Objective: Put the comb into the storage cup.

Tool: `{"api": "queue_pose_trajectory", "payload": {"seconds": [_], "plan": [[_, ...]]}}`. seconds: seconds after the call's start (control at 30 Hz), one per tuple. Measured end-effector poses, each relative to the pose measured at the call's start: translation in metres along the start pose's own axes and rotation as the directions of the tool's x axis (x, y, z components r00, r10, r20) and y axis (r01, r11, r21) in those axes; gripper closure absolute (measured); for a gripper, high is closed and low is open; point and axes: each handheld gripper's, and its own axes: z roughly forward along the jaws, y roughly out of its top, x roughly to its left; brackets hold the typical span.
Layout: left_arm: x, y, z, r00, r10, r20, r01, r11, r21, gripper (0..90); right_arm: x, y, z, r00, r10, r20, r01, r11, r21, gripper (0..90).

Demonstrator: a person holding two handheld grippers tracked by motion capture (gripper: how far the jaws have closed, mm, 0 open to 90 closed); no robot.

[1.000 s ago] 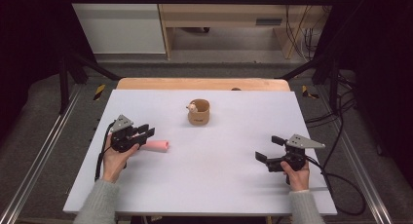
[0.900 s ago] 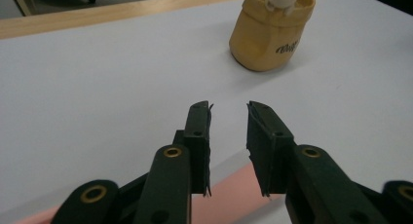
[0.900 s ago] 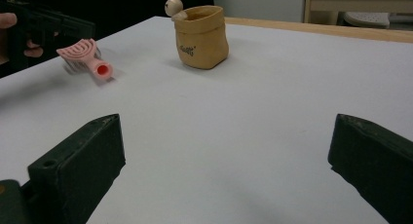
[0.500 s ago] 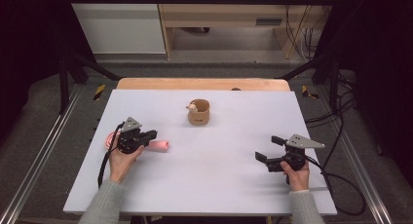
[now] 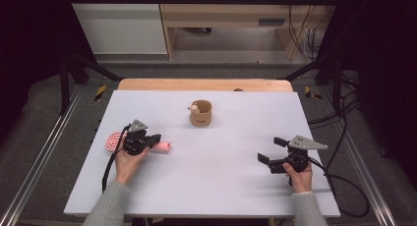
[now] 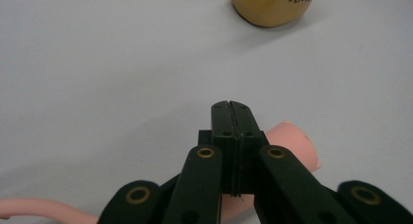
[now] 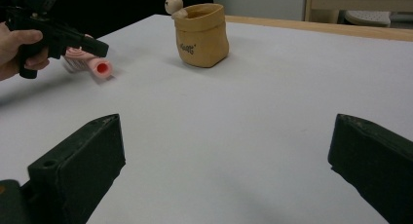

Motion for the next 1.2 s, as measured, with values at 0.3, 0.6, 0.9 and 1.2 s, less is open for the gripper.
{"api": "queue_pose_trajectory", "payload": {"seconds": [0.3,0.6,0.9,1.2], "plan": [[0.001,-0.001,0.002,0.9996,-0.006,0.026,0.005,0.9992,0.041,89.7,0.000,0.000,0.000,1.0000,0.002,-0.001,-0.002,1.000,0.001,0.4],[-0.003,-0.002,-0.001,0.9996,0.011,0.028,-0.013,0.9977,0.066,89.8,0.000,0.000,0.000,1.0000,0.002,-0.002,-0.002,1.000,0.003,0.4],[-0.005,-0.003,-0.005,0.9992,0.035,0.021,-0.037,0.9955,0.087,89.8,0.000,0.000,0.000,1.0000,0.002,-0.002,-0.002,1.000,0.003,0.4],[-0.007,-0.005,-0.010,0.9984,0.051,0.025,-0.054,0.9927,0.108,89.8,0.000,0.000,-0.001,1.0000,0.003,-0.004,-0.003,1.000,0.003,0.4]]}}
